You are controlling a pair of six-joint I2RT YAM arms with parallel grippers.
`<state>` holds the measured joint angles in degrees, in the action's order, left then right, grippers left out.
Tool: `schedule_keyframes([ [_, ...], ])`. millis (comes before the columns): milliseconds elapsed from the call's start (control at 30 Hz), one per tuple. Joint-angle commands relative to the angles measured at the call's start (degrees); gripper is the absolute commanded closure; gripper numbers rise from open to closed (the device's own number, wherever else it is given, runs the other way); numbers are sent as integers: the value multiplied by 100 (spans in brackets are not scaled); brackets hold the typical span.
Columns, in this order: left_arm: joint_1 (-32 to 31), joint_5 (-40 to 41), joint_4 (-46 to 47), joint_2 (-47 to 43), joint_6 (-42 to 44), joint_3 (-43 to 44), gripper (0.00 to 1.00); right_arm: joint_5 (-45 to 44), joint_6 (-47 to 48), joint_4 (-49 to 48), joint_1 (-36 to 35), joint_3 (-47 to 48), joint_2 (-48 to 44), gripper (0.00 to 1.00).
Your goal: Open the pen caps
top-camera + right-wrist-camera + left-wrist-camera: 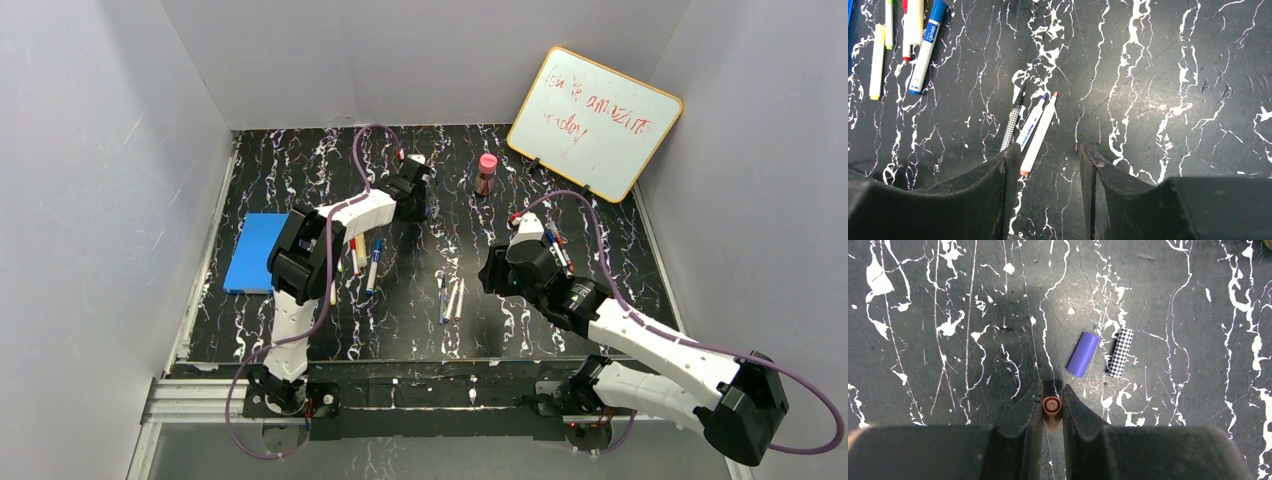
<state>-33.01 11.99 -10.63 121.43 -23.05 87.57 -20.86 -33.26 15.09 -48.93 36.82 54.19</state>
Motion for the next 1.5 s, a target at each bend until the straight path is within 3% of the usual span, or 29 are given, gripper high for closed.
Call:
schedule_keyframes([
  [0, -12, 0, -324, 115, 73, 260, 91, -41, 283, 75, -18, 393, -80, 45],
  [100, -12, -22, -305, 127, 64, 241, 88, -38, 357, 79, -15, 440, -109, 45],
  [467, -12, -101, -245, -381, 99, -122, 54, -73, 445, 121, -20, 504, -179, 44],
  [700, -12, 64, -246, -1697, 108, -687, 38, -498, 488, 755, 113, 1224, 583, 43],
  [833, -37, -41, 0, -2851, 155, -1556, 34, -416, 200, 778, 819, 1386, 1020, 44],
  [1000, -80, -426, 452, -4433, 277, -3101, 28, 137, -155, 398, 2377, 1225, 1390, 44],
  [1133, -90, -426, 736, -5496, 391, -4123, 25, 17, 74, 99, 3118, 1175, 1862, 44],
  [1333, -98, -288, 893, -6472, 566, -4986, 25, 154, 327, -303, 3727, 1419, 2435, 43],
  [1467, -109, -353, 874, -6546, 651, -4957, 26, 391, 572, -285, 4075, 1666, 3032, 42],
])
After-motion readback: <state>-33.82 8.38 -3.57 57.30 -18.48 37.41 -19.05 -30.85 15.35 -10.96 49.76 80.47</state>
